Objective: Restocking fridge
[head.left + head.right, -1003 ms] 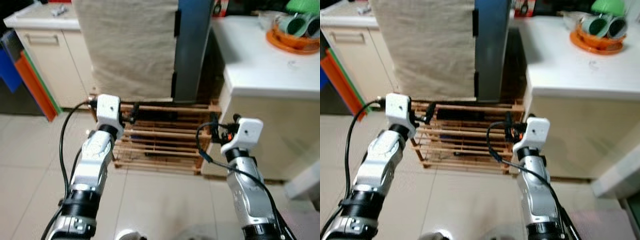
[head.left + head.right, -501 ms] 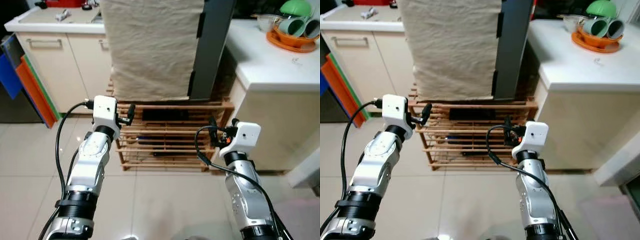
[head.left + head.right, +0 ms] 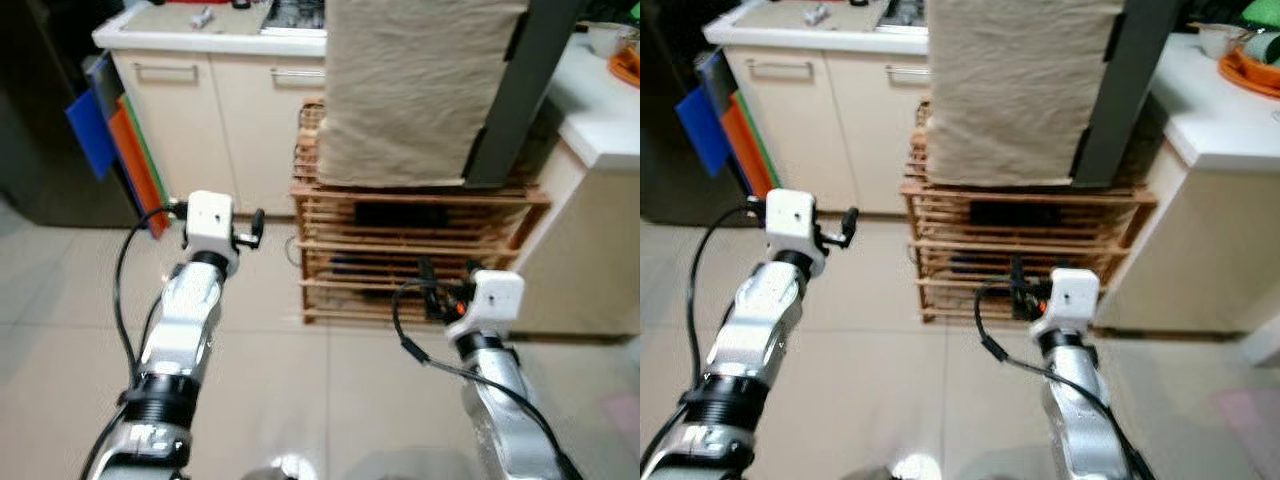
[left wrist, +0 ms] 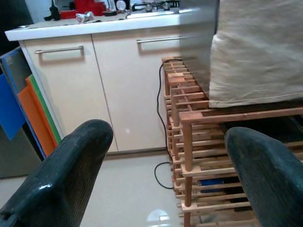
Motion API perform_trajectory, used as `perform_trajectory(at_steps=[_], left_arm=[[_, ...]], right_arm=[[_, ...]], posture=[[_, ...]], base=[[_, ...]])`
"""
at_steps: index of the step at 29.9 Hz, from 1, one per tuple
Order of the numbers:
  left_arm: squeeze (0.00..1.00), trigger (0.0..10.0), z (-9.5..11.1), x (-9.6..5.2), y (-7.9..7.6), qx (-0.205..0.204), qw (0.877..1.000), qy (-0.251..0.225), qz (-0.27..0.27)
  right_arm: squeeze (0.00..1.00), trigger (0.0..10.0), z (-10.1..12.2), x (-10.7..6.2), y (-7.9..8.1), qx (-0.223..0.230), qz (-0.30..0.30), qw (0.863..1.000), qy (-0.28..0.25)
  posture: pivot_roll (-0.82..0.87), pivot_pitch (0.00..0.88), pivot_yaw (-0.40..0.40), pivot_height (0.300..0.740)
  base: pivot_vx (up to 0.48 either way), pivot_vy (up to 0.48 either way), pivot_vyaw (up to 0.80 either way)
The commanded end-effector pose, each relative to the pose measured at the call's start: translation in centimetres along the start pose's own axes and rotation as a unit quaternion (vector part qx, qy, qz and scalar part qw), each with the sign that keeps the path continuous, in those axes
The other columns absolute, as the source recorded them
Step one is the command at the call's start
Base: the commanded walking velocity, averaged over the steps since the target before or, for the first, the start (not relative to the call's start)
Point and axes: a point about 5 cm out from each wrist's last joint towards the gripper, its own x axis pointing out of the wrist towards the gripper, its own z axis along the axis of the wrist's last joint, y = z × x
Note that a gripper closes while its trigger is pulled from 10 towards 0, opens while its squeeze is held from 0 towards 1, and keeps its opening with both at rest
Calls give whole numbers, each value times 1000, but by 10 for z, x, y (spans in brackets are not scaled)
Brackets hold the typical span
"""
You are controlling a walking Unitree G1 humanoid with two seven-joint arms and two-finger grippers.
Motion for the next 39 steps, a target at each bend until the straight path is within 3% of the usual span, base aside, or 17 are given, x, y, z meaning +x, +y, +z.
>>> perform_trajectory(at_steps=[1,13,21,27,30,36,39], left_arm=[[0,10000,5,2,5,9,1000,-6,7],[0,10000,1,4,3,20,1000,-1,8],[0,10000,-1,2,6,-10,1000,-4,28],[0,10000,-4,4,12,9,999,8,42],[0,10000,-7,4,18,7,999,15,50],[0,10000,6,4,13,4,999,-26,34],[0,10000,3,3,17,3,999,-19,49]], right_arm=[[0,10000,8,-3,2,-5,12,1000,-20],[0,10000,-14,-31,-14,-32,-3,999,18],[0,10000,-29,-23,-17,-24,-12,999,33],[0,10000,-31,-4,-37,27,-55,998,27],[0,10000,-5,15,-37,61,-64,996,-16],[0,10000,49,53,-10,32,-37,994,-95],[0,10000,61,62,-1,19,-19,993,-114]], posture=[[-114,0,22,732],[-136,0,35,732],[-133,0,25,732],[-118,0,20,732],[-113,0,17,732],[-84,0,14,732],[-60,0,13,732]], base=[[431,0,0],[433,0,0],[386,167,0],[45,463,0],[0,480,0],[0,480,0],[0,480,0]])
